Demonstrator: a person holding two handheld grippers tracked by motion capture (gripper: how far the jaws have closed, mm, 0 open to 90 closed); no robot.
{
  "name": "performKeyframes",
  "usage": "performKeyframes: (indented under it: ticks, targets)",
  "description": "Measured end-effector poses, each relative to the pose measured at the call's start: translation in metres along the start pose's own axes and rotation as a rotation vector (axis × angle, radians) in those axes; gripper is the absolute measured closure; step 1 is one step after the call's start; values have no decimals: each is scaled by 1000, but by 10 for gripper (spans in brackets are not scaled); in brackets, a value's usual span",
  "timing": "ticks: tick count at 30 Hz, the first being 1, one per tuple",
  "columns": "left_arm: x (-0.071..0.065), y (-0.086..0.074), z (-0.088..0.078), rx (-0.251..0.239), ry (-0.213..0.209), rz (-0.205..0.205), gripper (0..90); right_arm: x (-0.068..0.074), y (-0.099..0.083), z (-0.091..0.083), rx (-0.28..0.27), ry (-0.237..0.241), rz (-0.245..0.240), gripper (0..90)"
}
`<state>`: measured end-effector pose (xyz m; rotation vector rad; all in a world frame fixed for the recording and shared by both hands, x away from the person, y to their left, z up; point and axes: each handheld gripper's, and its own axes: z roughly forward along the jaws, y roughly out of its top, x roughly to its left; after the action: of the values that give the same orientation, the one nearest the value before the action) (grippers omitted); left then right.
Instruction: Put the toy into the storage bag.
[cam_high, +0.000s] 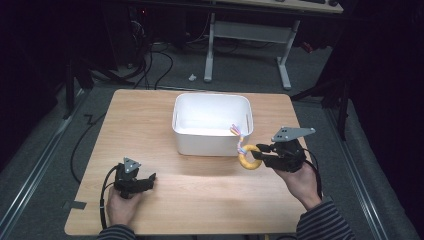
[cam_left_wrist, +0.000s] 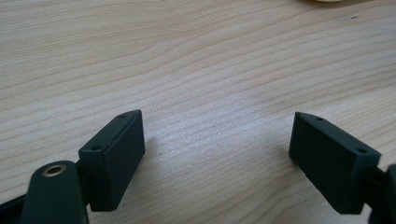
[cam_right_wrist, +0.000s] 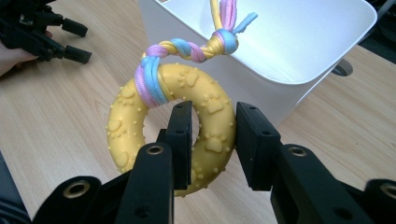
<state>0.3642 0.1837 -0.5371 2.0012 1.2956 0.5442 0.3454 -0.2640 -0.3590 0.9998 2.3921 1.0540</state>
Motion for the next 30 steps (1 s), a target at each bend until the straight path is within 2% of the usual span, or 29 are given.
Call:
performKeyframes:
  ticks: [10,15,26,30]
  targets:
    - [0,0,0,0,-1,0,185,-3,18,2,0,-4,-19,685]
    - [0,0,0,0,-1,1,184,-7,24,3,-2,-3,-8,686]
    - [0,0,0,1,0,1,185,-16,46,13,3,-11,-5,685]
    - [0,0,0,1,0,0,185,-17,56,22,15,-12,-11,686]
